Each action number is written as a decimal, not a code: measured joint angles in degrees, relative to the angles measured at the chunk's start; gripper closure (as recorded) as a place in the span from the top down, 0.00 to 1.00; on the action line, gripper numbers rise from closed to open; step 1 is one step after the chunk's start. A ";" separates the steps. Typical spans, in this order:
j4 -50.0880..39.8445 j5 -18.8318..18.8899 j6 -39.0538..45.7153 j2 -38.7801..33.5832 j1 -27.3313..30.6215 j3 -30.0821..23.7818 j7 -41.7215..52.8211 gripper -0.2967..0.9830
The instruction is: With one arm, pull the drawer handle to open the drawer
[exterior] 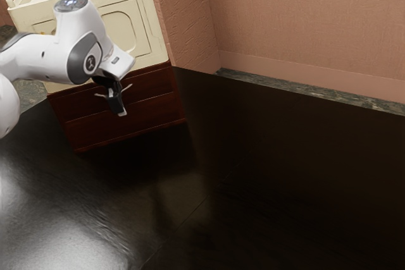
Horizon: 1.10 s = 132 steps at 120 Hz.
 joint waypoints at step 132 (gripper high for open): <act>-7.95 -1.09 -6.44 -6.58 -0.87 -0.12 0.69 0.77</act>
